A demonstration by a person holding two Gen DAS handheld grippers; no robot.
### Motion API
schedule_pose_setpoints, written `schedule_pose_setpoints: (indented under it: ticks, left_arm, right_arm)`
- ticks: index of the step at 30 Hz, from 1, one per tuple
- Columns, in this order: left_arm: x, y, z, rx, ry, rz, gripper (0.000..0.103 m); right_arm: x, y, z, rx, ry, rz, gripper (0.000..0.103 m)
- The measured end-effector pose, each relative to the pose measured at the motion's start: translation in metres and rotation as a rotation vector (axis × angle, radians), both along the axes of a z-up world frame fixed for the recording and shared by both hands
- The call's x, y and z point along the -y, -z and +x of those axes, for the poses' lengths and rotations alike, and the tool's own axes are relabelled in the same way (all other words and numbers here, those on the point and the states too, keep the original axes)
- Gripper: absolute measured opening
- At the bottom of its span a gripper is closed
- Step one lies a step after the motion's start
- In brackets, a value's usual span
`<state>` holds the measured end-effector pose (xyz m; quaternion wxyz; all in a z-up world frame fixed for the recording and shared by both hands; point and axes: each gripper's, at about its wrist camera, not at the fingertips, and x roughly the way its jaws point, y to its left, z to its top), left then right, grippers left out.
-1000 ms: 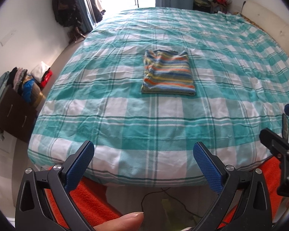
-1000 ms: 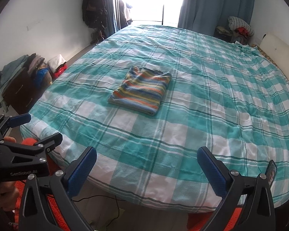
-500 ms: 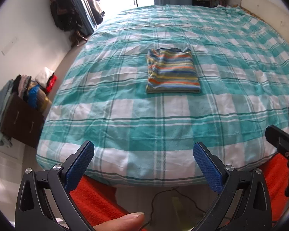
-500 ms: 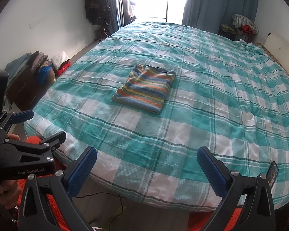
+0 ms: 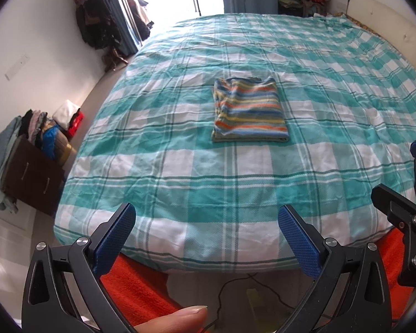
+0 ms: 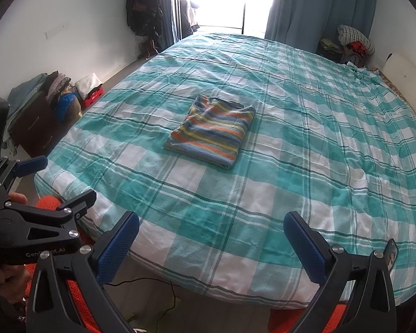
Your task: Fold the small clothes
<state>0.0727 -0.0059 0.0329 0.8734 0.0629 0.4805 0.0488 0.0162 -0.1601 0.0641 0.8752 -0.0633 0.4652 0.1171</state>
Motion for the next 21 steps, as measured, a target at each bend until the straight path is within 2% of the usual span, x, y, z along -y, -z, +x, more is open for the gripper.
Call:
schedule_pose_setpoints:
  ticks: [7, 21]
  left_arm:
    - [-0.0015, -0.0027, -0.0006, 0.011, -0.003, 0.023, 0.102]
    - [-0.0036, -0.0063, 0.0003, 0.005, -0.001, 0.005, 0.102]
  right_arm:
    - [-0.0001, -0.0017, -0.0005, 0.003, 0.000, -0.003, 0.103]
    - [-0.0028, -0.0027, -0.0057, 0.028, -0.006, -0.030, 0.103]
